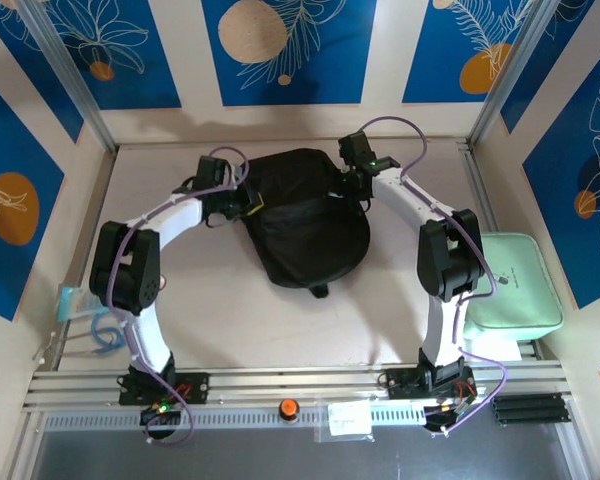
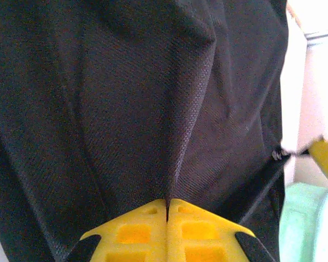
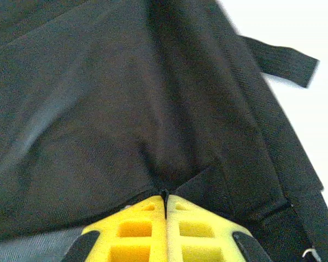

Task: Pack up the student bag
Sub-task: Rotate the student bag at the top-center of the table.

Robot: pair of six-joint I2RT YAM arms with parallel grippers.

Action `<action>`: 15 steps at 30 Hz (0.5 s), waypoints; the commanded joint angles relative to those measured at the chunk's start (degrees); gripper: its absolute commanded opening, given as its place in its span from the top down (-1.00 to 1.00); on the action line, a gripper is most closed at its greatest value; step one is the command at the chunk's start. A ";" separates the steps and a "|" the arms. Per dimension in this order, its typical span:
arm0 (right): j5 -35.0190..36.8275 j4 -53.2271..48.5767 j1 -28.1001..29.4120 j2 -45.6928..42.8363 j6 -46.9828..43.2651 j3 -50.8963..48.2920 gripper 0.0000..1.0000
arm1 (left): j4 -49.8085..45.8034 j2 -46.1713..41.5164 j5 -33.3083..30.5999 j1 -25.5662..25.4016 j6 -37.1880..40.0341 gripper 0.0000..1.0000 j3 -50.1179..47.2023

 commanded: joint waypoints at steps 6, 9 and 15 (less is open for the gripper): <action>-10.21 2.15 2.03 -1.84 8.45 -1.17 0.96 | -11.58 4.86 -4.61 2.33 14.33 0.33 12.56; -7.48 1.28 2.04 -3.99 8.66 -1.10 0.32 | -14.54 3.01 -6.83 2.41 15.85 0.00 13.53; -2.31 3.57 0.10 -15.43 4.62 -6.05 -0.27 | -14.64 -8.28 -18.55 2.42 21.20 -0.45 8.48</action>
